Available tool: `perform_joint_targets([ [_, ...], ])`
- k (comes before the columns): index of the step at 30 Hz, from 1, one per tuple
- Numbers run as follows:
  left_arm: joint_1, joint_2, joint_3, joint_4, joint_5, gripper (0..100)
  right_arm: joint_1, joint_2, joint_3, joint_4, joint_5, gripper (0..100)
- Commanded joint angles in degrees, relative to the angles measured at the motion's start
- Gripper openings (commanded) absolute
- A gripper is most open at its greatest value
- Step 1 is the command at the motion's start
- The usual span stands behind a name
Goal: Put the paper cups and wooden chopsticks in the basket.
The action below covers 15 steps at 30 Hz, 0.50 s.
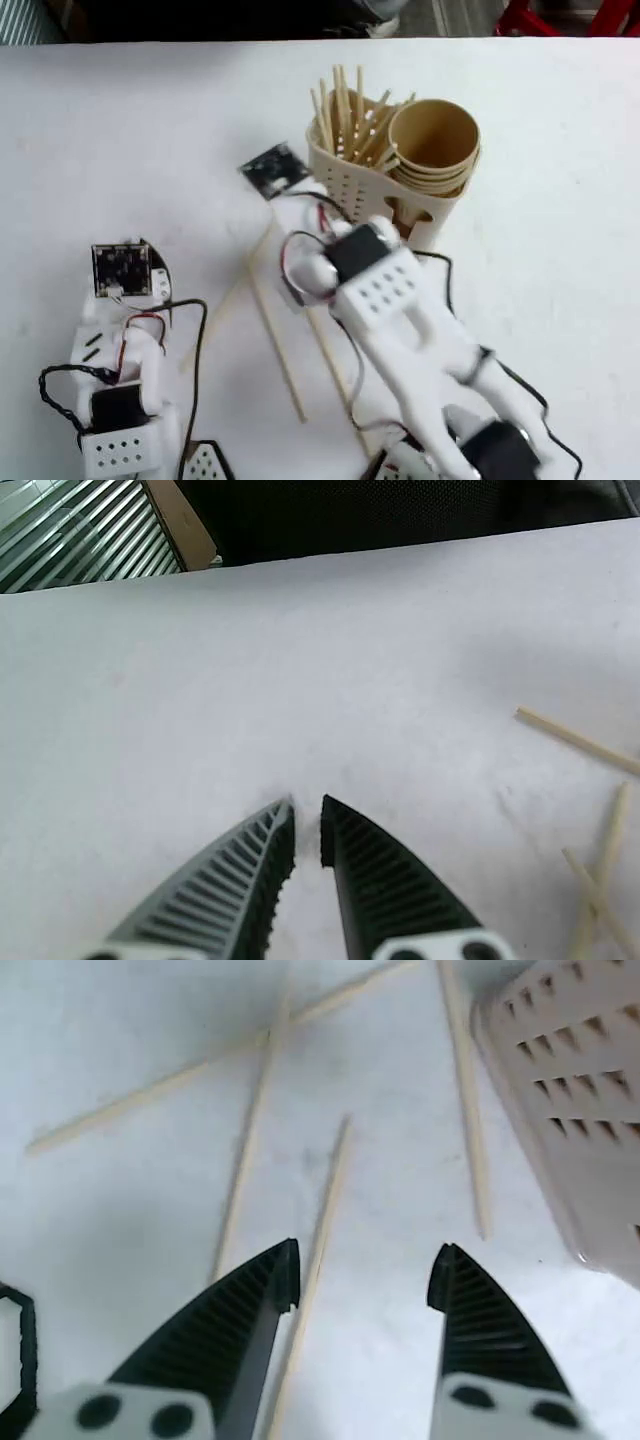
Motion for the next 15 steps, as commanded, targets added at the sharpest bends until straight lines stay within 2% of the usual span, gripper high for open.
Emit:
perform_joint_targets([
  [1,0.5,-0.7,-0.3,-1.3,-0.6,7,-0.2,8.3,-0.1,-2.9,0.6,21.6],
  [7,0.5,-0.7,-0.3,-1.3,-0.6,7,-0.2,19.8,-0.2,-5.9,0.6,21.6],
  [15,0.5,-0.7,-0.3,-1.3,-0.6,7,-0.8,25.5,-0.2,-8.6,0.7,21.5],
])
